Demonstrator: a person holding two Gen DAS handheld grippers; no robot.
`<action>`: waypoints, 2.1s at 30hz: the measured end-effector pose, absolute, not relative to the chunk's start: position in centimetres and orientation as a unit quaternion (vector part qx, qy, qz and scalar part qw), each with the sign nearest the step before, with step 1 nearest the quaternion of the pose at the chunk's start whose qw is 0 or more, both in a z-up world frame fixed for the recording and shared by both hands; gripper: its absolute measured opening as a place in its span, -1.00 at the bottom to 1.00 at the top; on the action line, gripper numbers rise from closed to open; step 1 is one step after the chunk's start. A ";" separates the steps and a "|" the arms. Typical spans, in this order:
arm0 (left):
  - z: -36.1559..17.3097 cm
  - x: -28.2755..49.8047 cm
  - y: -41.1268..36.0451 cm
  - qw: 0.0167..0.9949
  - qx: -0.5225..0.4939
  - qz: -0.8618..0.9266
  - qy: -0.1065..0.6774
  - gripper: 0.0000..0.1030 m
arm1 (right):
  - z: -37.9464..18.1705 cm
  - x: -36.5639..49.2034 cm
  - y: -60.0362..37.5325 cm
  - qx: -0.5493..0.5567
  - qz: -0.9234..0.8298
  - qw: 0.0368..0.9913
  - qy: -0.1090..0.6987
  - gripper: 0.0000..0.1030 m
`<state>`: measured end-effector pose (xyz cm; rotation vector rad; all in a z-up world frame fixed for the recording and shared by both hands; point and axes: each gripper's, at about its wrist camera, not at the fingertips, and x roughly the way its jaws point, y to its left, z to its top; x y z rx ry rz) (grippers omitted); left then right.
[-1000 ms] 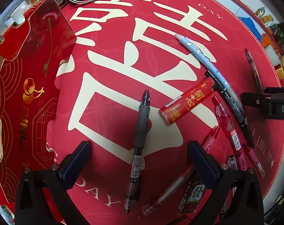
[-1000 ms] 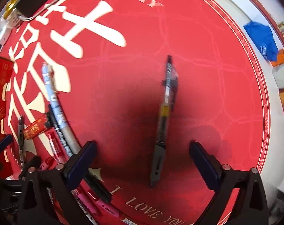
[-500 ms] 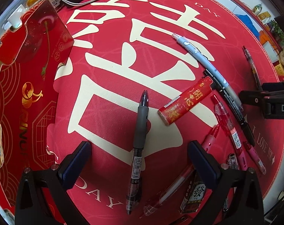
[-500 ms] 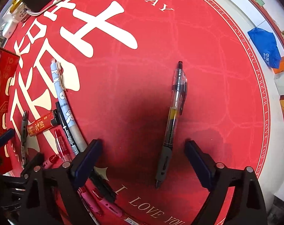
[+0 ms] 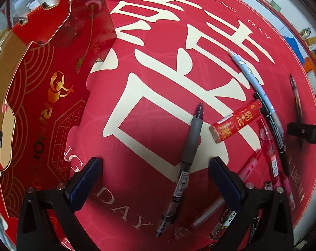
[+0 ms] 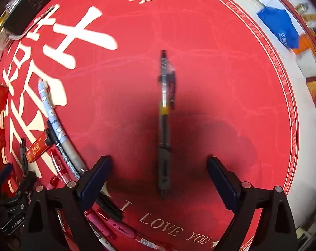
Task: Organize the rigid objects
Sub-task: 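Grasp the grey pen with the left tool while the right tool grasps the clear black-ink pen, then carry both held pens over the cardboard box with both tools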
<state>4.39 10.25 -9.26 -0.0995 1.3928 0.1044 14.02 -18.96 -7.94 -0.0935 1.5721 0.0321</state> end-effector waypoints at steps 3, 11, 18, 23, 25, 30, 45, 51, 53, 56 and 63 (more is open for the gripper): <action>-9.2 4.7 9.3 0.762 -0.044 0.025 0.646 1.00 | -7.7 14.2 -18.5 -0.056 0.028 0.710 0.702 0.78; -8.8 4.7 7.0 0.771 -0.008 -0.013 0.637 1.00 | -7.4 14.5 -16.7 -0.077 0.048 0.715 0.694 0.73; -9.1 5.3 5.2 0.767 0.013 -0.038 0.640 0.99 | -6.4 14.3 -14.5 -0.097 0.068 0.720 0.684 0.26; -8.7 5.2 3.6 0.767 0.027 -0.054 0.639 0.75 | -5.8 14.1 -13.1 -0.113 0.083 0.712 0.688 -0.78; -8.2 5.1 3.0 0.769 0.031 -0.060 0.635 0.53 | -5.9 13.6 -12.7 -0.112 0.079 0.706 0.695 -0.78; -7.4 5.4 2.3 0.768 0.033 -0.060 0.637 -0.80 | -4.2 12.2 -12.7 -0.074 0.087 0.711 0.694 -0.78; -7.1 5.5 -0.9 0.776 0.063 -0.038 0.626 -0.78 | -0.9 7.0 -17.3 0.043 0.064 0.700 0.710 -0.78; -7.1 4.3 -2.0 0.786 0.078 -0.037 0.612 -0.78 | -4.2 9.7 -17.6 0.005 0.043 0.689 0.724 -0.78; -6.5 3.2 -0.5 0.786 0.079 -0.041 0.612 -0.78 | -5.0 10.3 -17.3 -0.010 0.035 0.686 0.727 -0.79; -6.6 3.1 -1.2 0.787 0.081 -0.037 0.610 -0.78 | -4.9 11.0 -16.1 -0.053 0.041 0.696 0.715 -0.78; -6.6 3.4 -0.5 0.780 0.064 -0.034 0.622 -0.80 | -4.4 10.6 -15.7 -0.070 0.054 0.688 0.720 -0.79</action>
